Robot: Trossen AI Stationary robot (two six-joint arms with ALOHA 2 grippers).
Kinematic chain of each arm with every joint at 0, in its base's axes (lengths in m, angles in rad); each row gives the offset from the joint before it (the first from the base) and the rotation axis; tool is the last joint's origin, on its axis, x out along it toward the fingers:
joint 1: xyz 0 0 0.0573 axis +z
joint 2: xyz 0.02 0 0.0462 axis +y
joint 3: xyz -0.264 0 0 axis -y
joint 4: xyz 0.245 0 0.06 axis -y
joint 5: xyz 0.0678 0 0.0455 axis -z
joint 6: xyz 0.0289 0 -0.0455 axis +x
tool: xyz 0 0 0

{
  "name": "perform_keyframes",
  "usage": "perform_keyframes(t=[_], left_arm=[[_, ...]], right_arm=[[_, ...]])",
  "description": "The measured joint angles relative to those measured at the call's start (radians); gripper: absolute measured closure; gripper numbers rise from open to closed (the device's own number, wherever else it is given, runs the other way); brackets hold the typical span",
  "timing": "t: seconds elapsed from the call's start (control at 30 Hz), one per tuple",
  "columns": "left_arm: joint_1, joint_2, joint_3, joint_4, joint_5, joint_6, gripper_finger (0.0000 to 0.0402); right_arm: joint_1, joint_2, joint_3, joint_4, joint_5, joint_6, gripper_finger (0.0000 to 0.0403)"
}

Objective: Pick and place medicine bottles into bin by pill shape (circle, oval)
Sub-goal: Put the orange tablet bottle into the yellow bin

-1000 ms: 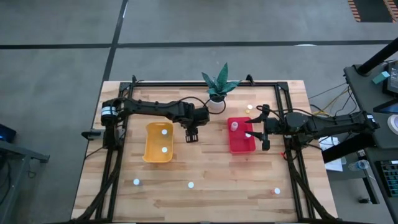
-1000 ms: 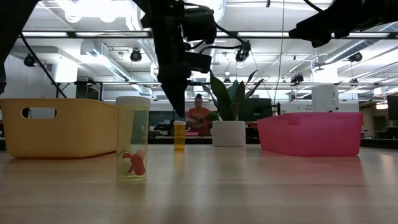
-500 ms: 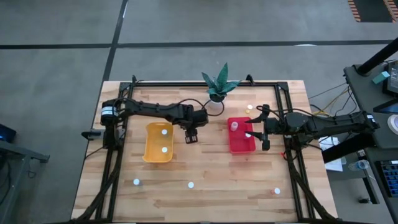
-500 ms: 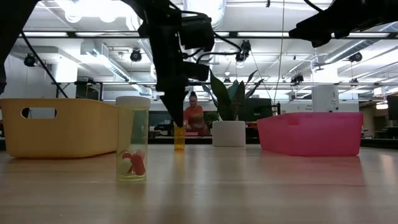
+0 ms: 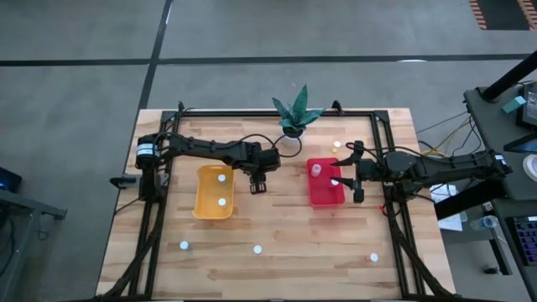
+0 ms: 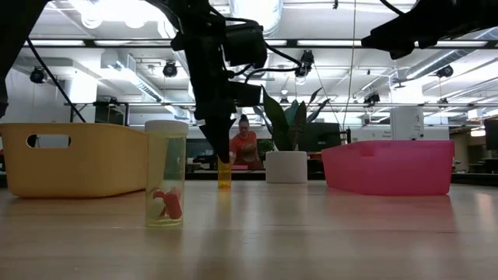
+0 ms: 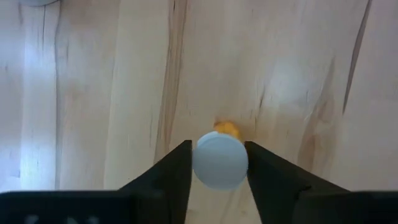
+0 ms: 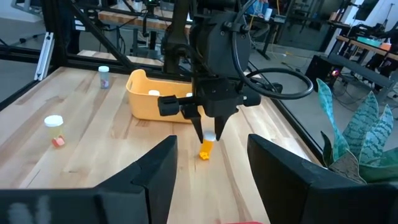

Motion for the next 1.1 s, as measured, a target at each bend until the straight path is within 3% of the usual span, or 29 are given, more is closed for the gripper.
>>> perform_keyframes(t=[0.13, 0.47, 0.87, 1.1], left_arm=[[0.000, -0.001, 0.000, 0.000, 0.000, -0.001, 0.0312], [-0.031, -0.046, 0.044, -0.058, -0.020, -0.036, 0.0309], [-0.146, -0.324, 0.054, -0.232, -0.065, -0.145, 0.0306], [-0.201, -0.490, -0.008, -0.338, -0.073, -0.233, 0.0305]], right_arm=[[0.000, 0.000, 0.000, 0.000, 0.000, 0.000, 0.0216], [0.000, 0.000, 0.000, -0.001, 0.005, 0.000, 0.0216], [0.000, 0.001, 0.000, -0.014, 0.006, 0.022, 0.0216], [-0.003, 0.002, 0.000, -0.013, 0.007, 0.038, 0.0216]])
